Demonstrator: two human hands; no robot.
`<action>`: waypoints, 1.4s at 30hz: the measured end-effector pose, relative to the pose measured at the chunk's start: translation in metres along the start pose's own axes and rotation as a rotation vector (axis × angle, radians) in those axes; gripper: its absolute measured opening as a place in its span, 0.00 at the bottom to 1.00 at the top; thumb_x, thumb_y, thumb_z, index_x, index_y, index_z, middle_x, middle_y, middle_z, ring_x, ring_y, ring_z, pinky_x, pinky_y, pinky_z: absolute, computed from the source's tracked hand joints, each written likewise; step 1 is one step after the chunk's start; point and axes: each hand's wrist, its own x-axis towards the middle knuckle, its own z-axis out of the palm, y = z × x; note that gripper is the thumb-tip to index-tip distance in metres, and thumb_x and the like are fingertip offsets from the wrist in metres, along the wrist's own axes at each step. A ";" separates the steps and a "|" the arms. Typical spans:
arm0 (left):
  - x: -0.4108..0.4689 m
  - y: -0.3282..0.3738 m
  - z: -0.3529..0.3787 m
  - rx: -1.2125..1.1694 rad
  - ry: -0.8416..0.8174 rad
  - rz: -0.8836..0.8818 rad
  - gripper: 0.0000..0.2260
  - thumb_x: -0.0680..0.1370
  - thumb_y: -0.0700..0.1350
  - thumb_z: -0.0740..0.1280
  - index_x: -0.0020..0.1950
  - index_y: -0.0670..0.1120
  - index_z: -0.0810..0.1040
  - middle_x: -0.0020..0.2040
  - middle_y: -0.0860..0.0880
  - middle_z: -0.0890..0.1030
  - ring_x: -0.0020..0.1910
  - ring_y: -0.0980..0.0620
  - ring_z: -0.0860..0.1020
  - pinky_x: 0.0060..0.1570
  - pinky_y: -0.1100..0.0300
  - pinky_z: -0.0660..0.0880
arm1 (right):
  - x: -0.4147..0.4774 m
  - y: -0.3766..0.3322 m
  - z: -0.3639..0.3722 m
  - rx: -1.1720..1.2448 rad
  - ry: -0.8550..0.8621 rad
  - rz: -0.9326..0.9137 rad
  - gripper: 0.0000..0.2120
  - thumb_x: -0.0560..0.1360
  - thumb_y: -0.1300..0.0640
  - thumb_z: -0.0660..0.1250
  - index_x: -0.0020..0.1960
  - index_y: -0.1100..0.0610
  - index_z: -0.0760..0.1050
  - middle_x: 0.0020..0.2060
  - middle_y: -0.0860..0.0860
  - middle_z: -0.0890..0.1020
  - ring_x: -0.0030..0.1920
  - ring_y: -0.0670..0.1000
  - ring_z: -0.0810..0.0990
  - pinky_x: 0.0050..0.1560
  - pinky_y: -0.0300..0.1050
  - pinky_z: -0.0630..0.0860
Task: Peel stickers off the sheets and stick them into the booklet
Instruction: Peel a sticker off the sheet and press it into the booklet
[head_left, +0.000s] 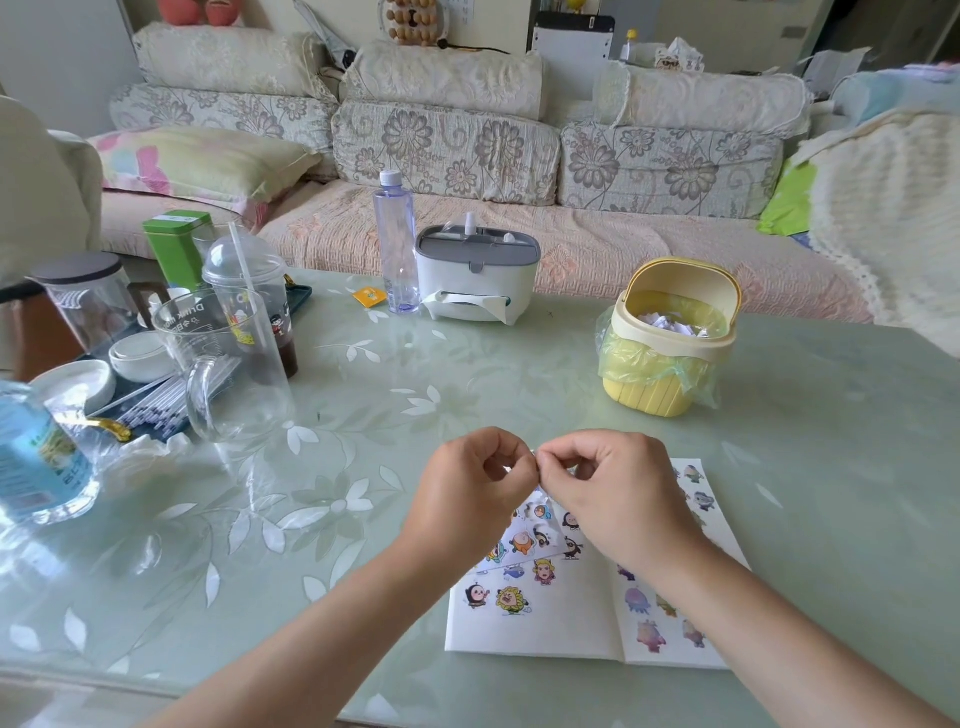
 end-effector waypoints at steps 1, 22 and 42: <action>0.000 0.000 0.000 -0.002 0.002 0.001 0.06 0.77 0.44 0.68 0.40 0.48 0.79 0.37 0.41 0.80 0.28 0.49 0.75 0.30 0.58 0.70 | 0.000 0.000 0.001 -0.006 0.006 -0.001 0.07 0.74 0.60 0.73 0.39 0.52 0.86 0.20 0.36 0.73 0.24 0.42 0.73 0.29 0.28 0.65; 0.006 -0.006 -0.011 0.070 0.044 0.130 0.06 0.77 0.50 0.71 0.53 0.57 0.77 0.49 0.61 0.80 0.49 0.64 0.77 0.47 0.66 0.75 | 0.007 0.007 0.001 0.179 -0.041 0.124 0.08 0.76 0.57 0.72 0.39 0.50 0.84 0.24 0.47 0.79 0.25 0.46 0.74 0.31 0.35 0.72; 0.008 -0.001 -0.009 0.025 -0.074 0.049 0.05 0.79 0.44 0.69 0.43 0.49 0.81 0.34 0.59 0.83 0.31 0.65 0.77 0.34 0.71 0.71 | 0.011 0.012 0.007 0.121 -0.043 0.136 0.09 0.75 0.61 0.71 0.37 0.52 0.83 0.22 0.40 0.76 0.24 0.41 0.71 0.31 0.31 0.68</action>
